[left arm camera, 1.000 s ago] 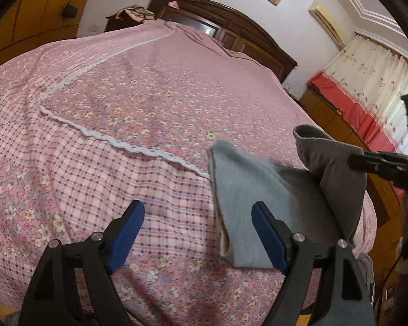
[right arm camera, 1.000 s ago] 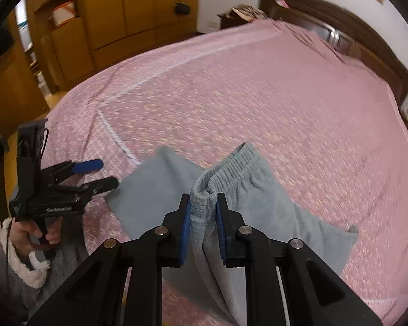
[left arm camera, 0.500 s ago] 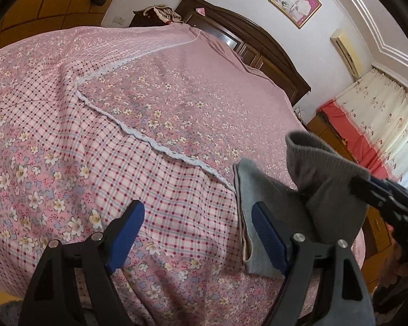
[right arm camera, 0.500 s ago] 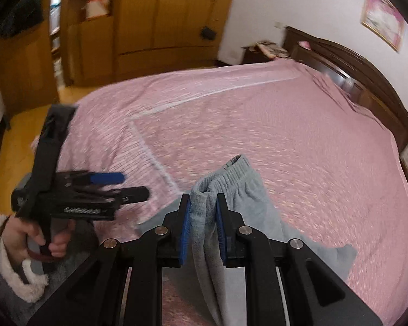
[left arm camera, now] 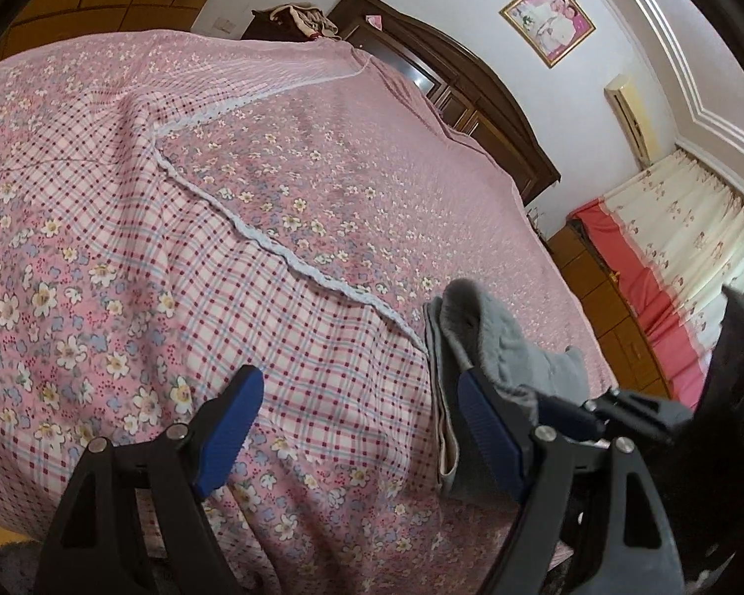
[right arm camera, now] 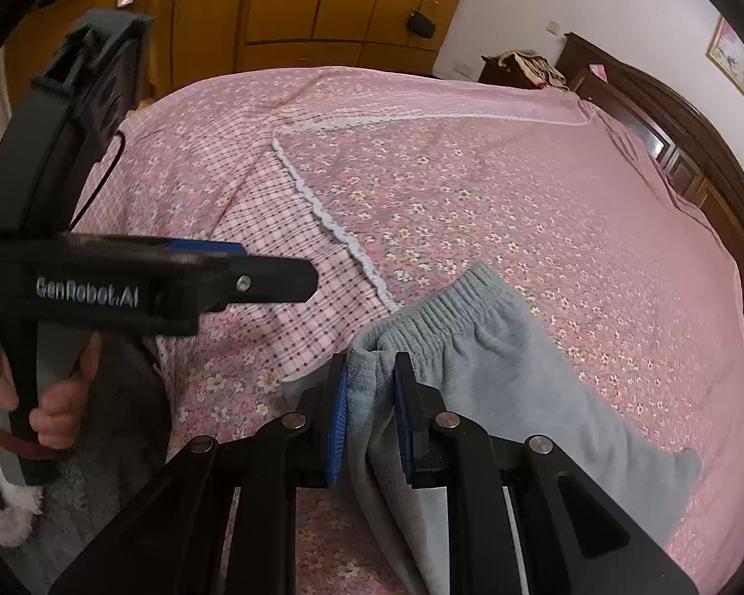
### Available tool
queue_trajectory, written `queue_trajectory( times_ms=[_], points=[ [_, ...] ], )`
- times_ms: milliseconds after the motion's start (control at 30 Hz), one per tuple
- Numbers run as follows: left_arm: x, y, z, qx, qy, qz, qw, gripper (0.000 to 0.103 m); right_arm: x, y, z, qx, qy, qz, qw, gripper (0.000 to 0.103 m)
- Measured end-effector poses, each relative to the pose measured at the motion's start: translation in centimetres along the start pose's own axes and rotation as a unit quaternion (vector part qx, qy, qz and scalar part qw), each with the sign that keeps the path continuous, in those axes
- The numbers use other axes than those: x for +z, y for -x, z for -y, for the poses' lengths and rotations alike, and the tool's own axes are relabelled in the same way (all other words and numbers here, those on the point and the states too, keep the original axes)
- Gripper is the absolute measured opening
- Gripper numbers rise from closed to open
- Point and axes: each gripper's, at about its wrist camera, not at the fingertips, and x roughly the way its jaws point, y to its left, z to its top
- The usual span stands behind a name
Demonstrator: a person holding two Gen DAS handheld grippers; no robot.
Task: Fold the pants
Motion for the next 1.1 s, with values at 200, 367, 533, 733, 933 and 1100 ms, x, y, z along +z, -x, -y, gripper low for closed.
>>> queue_trajectory(
  times_ms=[200, 367, 533, 733, 933, 1100],
  points=[
    [0.2, 0.5, -1.2, -0.009, 0.011, -0.001, 0.9999, 0.084, -0.3, -0.9, -0.1, 0.01, -0.018, 0.0, 1.0, 0.018],
    [0.4, 0.7, -1.8, -0.013, 0.016, -0.001, 0.9998, 0.084, -1.2, -2.2, -1.5, -0.005, 0.014, -0.005, 1.0, 0.019],
    [0.5, 0.6, -2.1, -0.015, 0.02, -0.003, 0.9997, 0.084, -2.2, -1.7, -2.9, -0.005, 0.039, 0.026, 0.999, 0.041],
    [0.5, 0.9, -1.8, -0.016, 0.014, -0.001, 0.9998, 0.084, -4.7, 1.0, -0.9, 0.063, -0.167, 0.062, 0.982, 0.062],
    [0.1, 0.8, 0.2, -0.01, -0.021, 0.013, 0.9996, 0.084, -9.2, 3.7, 1.4, 0.104, -0.309, 0.126, 0.937, 0.062],
    [-0.8, 1.1, 3.9, -0.002, -0.094, 0.046, 0.9945, 0.084, -12.2, 7.4, 7.0, 0.086, -0.394, 0.172, 0.899, 0.068]
  ],
)
